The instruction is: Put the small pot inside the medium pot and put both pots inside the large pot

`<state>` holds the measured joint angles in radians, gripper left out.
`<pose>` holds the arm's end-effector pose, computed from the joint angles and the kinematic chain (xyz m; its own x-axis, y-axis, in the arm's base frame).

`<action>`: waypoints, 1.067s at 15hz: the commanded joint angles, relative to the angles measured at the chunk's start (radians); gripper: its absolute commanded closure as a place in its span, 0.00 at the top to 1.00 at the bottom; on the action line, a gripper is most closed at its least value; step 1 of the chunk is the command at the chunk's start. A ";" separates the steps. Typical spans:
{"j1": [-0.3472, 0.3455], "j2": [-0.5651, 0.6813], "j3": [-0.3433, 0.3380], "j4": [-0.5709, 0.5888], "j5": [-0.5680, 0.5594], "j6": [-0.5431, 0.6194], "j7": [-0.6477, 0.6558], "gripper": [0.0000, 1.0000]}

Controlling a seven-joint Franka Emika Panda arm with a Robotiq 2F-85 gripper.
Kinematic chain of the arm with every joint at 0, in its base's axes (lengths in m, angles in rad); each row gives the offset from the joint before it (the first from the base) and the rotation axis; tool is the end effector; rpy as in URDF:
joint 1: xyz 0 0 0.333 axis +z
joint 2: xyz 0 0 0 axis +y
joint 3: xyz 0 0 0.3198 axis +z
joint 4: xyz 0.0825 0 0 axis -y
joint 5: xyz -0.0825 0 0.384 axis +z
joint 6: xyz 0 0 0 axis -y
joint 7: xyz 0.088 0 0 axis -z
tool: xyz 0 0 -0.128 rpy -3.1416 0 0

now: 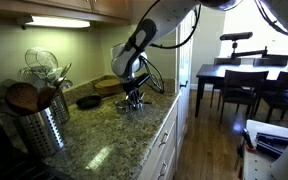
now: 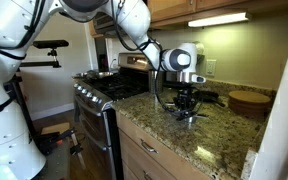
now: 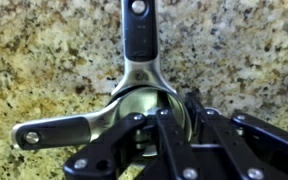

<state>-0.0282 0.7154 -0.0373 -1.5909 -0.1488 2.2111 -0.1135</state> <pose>0.6863 -0.0497 0.1889 0.9830 0.1421 -0.1163 0.1561 -0.9802 0.1217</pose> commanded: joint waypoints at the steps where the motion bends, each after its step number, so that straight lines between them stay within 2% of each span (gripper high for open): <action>1: -0.003 -0.001 0.002 0.009 -0.004 -0.018 -0.017 0.05; 16: 0.006 -0.045 -0.022 -0.002 -0.022 -0.035 0.006 0.07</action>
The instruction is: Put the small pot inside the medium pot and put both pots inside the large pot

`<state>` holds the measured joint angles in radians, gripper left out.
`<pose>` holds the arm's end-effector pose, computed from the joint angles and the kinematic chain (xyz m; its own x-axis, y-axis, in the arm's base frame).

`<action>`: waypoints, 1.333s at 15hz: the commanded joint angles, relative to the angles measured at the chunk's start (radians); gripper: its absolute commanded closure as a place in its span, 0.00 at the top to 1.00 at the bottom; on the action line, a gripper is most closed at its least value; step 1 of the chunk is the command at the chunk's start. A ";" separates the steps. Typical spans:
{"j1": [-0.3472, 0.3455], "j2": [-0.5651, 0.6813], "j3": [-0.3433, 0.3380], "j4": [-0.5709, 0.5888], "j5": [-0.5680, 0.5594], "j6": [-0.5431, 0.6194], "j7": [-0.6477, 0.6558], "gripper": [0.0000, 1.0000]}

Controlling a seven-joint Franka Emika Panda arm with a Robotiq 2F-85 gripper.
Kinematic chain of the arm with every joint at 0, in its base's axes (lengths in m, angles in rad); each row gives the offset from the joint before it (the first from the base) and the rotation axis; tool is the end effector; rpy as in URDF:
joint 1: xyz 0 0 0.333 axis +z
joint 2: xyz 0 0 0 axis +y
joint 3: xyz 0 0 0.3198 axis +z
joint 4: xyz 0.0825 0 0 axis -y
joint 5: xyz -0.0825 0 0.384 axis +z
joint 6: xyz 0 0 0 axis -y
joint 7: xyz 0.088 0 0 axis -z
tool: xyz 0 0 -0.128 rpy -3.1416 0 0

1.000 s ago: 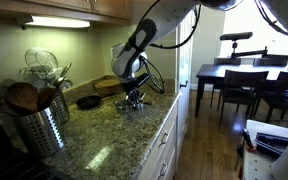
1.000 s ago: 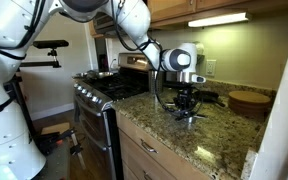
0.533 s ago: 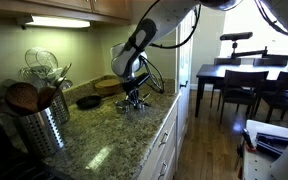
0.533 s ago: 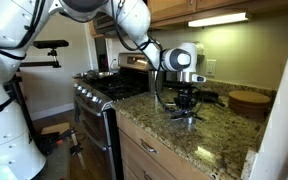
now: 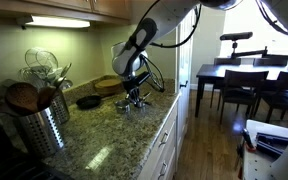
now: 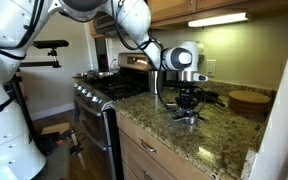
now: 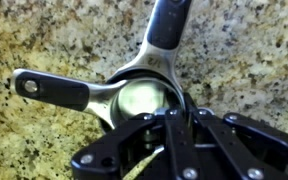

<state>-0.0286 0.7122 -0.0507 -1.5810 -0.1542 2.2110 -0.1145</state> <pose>0.6894 -0.0585 0.1956 0.9851 0.1350 -0.1061 0.1489 -0.9793 0.1367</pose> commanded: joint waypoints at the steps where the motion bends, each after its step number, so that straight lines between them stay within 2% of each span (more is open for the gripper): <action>1: 0.007 -0.043 -0.008 -0.009 -0.017 -0.036 0.007 0.07; 11: 0.020 -0.101 -0.011 0.010 -0.045 -0.040 0.014 0.07; 20: 0.066 -0.117 0.012 0.021 -0.054 -0.071 0.010 0.07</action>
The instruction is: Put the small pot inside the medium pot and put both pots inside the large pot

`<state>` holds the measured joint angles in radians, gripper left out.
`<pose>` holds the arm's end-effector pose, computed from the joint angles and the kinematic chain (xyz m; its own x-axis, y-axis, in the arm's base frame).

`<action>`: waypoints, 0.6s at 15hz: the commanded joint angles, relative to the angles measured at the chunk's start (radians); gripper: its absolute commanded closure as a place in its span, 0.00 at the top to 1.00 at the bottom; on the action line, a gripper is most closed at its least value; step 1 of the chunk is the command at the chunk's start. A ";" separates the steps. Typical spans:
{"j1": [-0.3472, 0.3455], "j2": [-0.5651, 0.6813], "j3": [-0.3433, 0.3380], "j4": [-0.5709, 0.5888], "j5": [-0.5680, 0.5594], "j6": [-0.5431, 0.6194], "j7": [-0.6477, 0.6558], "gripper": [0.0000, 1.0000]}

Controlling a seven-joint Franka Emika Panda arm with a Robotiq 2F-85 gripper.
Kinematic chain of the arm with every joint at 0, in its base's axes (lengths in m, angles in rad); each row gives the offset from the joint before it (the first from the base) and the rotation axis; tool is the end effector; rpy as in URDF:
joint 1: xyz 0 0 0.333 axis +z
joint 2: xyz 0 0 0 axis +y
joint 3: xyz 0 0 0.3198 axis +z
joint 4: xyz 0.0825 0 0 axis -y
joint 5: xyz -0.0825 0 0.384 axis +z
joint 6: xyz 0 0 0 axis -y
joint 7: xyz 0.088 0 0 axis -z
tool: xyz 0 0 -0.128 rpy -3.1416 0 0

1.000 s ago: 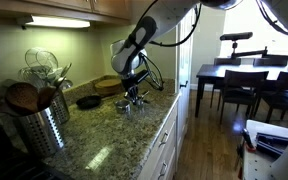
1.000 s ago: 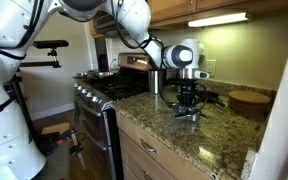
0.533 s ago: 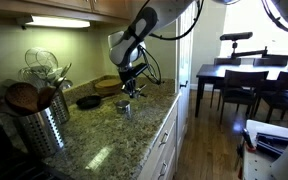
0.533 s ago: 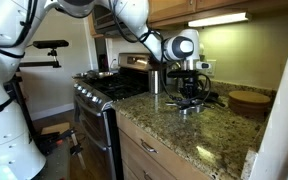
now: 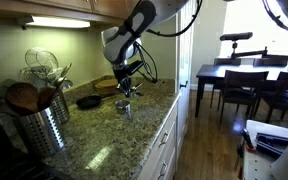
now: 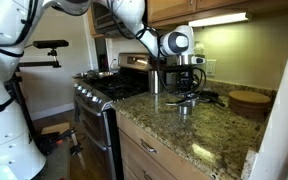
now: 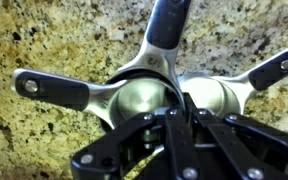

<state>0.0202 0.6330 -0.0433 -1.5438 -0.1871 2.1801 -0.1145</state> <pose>0.7071 -0.0223 0.2648 0.9788 0.2030 -0.0275 0.2046 -0.9629 0.1761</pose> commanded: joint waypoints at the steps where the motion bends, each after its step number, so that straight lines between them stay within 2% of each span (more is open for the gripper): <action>1: 0.023 -0.035 0.006 -0.014 -0.021 -0.041 0.010 0.07; 9: 0.050 -0.002 0.016 0.027 -0.029 -0.052 -0.005 0.07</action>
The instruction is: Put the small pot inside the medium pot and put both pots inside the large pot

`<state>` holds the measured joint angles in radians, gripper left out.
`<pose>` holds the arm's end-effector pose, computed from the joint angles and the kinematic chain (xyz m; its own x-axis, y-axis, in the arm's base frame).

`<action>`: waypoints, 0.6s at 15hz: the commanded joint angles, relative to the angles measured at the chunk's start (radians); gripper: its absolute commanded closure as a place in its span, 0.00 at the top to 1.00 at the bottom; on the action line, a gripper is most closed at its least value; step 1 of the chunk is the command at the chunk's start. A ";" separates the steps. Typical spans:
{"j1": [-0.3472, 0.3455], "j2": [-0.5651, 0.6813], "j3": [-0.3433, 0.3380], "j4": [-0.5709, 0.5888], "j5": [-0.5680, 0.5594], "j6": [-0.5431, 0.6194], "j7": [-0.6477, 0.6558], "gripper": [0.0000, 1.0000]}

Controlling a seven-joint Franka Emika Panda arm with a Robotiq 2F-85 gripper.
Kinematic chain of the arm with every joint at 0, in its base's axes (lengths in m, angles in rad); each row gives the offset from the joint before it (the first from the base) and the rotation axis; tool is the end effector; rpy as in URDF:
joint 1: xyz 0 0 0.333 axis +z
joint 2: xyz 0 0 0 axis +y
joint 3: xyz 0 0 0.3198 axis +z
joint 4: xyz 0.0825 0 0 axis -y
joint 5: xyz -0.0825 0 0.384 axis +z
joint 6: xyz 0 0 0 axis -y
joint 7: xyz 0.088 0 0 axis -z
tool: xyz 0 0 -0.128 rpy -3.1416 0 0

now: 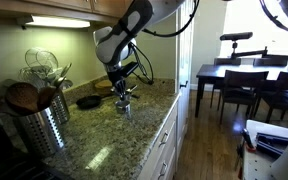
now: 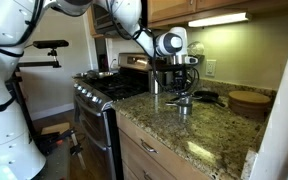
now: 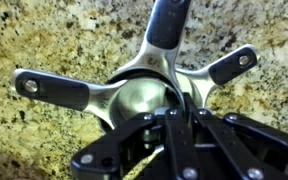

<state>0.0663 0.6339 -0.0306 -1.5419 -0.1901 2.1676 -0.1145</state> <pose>0.7061 0.0175 0.2637 0.9655 0.2575 -0.0379 0.2601 -0.9505 0.1700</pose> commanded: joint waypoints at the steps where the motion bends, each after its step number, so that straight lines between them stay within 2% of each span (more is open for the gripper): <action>1: 0.005 0.004 0.004 0.034 -0.027 -0.041 -0.007 0.07; 9: 0.000 0.059 0.020 0.100 -0.014 -0.058 -0.027 0.07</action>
<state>0.0710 0.6731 -0.0215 -1.4861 -0.1968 2.1518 -0.1213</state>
